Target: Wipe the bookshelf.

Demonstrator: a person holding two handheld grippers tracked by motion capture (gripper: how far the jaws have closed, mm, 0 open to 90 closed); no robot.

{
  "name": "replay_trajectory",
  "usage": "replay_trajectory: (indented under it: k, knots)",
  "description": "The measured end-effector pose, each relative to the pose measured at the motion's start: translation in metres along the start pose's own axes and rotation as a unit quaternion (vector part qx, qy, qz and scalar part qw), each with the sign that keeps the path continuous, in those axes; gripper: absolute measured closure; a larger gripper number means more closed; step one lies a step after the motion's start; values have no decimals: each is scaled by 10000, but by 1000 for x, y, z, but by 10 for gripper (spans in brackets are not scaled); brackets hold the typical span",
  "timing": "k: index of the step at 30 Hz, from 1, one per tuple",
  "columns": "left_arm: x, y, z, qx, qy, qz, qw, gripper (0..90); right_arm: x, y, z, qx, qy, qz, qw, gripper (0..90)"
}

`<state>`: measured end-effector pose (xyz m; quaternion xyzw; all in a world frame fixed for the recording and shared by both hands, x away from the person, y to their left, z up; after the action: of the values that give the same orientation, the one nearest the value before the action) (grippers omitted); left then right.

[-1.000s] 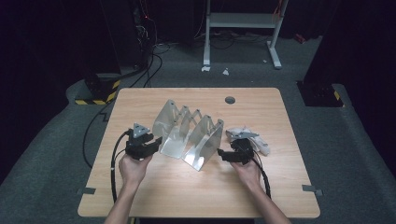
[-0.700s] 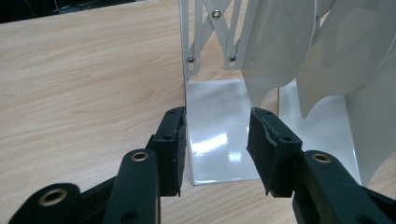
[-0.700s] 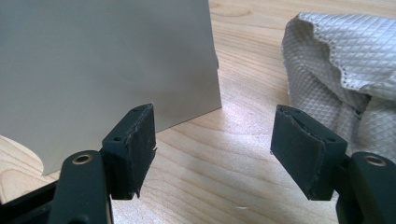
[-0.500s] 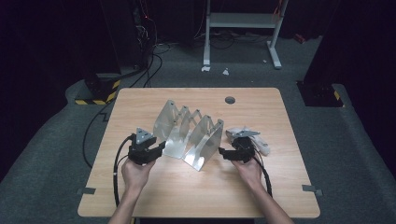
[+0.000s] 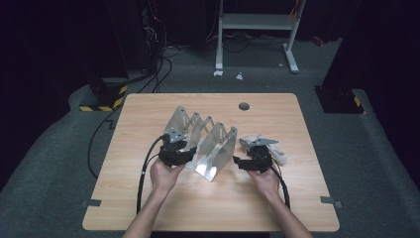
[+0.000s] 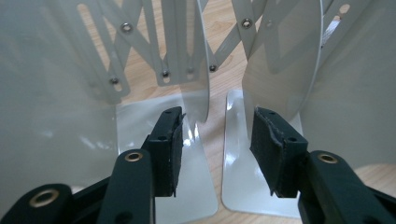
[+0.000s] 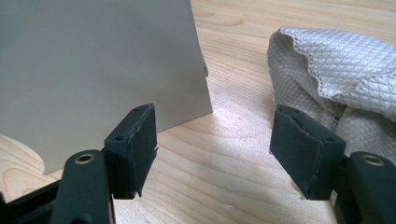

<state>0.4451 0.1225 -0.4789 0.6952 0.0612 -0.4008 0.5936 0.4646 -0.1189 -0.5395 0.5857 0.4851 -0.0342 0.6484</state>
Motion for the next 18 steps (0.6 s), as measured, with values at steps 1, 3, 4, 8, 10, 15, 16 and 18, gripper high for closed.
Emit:
replay_trajectory:
  k: [1, 3, 4, 8, 10, 15, 16, 18]
  knots:
    - [2, 2, 0, -4, -80, -35, 10000, 586, 0, 0, 0, -10, 9, 5, 10000, 316]
    - [5, 5, 1, 10, -94, -49, 9999, 612, 1, 0, 0, -10, 21, -14, 10000, 315]
    - [6, 7, 1, 34, -85, -46, 9999, 615, 1, -1, 0, -1, 22, -20, 10000, 315]
    - [11, 11, -2, -38, -24, -94, 9999, 675, 0, -2, -1, -23, 24, -31, 10000, 316]
    - [13, 13, -4, -31, 21, -115, 9999, 709, 0, -2, -2, -17, 32, -18, 10000, 316]
    - [20, 20, -9, 24, 168, -170, 9997, 766, 0, -2, -4, -55, 56, -9, 10000, 316]
    - [22, 22, -10, -8, 176, -160, 9997, 777, 0, -2, -5, -75, 52, -10, 10000, 316]
    - [26, 25, -11, -10, 184, -193, 9996, 795, -1, -1, -4, -84, 51, -4, 10000, 316]
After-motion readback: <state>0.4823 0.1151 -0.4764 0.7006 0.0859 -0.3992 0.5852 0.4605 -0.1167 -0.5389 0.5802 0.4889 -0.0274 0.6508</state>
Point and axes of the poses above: each handheld gripper's, and its own axes: x roughly forward along the jaws, y roughly out of its top, z roughly to its right, the point moved 6 cm from there along x, roughly forward along the jaws, and after that the axes turned 1 degree about y, right-handed, at the moved point
